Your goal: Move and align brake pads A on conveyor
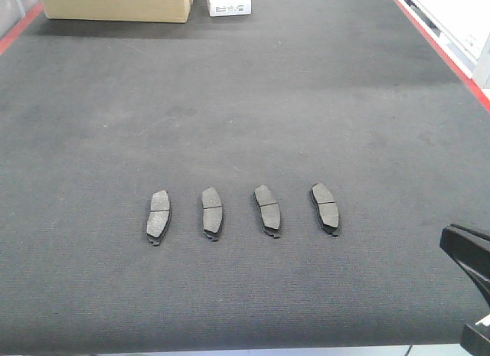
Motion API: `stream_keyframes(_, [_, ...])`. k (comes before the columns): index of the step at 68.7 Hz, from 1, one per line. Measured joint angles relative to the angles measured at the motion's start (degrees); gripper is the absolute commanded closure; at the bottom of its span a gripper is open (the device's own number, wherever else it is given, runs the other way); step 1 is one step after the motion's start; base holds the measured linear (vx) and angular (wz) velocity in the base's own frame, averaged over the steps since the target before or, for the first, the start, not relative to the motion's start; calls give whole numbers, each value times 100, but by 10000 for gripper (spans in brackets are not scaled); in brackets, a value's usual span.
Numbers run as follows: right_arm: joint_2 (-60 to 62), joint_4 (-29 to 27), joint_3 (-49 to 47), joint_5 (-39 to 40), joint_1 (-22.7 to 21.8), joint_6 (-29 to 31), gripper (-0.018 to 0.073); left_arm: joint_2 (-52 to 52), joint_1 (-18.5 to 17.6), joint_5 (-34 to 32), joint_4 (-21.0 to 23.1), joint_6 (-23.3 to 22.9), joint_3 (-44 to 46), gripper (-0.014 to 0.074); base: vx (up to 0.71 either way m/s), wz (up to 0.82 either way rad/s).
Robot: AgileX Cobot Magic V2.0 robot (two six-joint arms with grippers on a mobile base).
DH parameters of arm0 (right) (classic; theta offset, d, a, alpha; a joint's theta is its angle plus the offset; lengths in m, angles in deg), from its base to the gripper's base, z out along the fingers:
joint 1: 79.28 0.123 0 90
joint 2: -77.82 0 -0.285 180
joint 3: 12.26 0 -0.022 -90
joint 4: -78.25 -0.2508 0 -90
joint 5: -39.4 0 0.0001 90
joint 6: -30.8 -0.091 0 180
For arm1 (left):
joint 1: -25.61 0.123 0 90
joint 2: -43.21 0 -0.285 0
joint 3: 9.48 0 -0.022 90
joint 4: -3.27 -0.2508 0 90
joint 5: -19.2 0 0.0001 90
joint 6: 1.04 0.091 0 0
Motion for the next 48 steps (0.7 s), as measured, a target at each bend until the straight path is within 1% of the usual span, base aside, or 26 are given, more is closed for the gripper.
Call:
stream_keyframes(23, [0, 0, 0, 0, 0, 0, 567, 0, 0, 0, 6, 13, 0, 602, 0, 0])
stream_keyframes(28, [0, 0, 0, -5, 0, 0, 567, 0, 0, 0, 224, 189, 0, 602, 0, 0])
stream_keyframes(31, [0, 0, 0, -5, 0, 0, 567, 0, 0, 0, 515, 420, 0, 602, 0, 0])
stream_keyframes(33, [0, 0, 0, -5, 0, 0, 567, 0, 0, 0, 774, 683, 0, 602, 0, 0])
stream_keyframes(37, [0, 0, 0, -5, 0, 0, 567, 0, 0, 0, 1240, 1259, 0, 602, 0, 0])
stream_keyframes(40, [0, 0, 0, -5, 0, 0, 567, 0, 0, -43, 1736, 1748, -5, 602, 0, 0])
stream_keyframes(48, [0, 0, 0, -5, 0, 0, 567, 0, 0, -209, 2739, 3032, -5, 602, 0, 0])
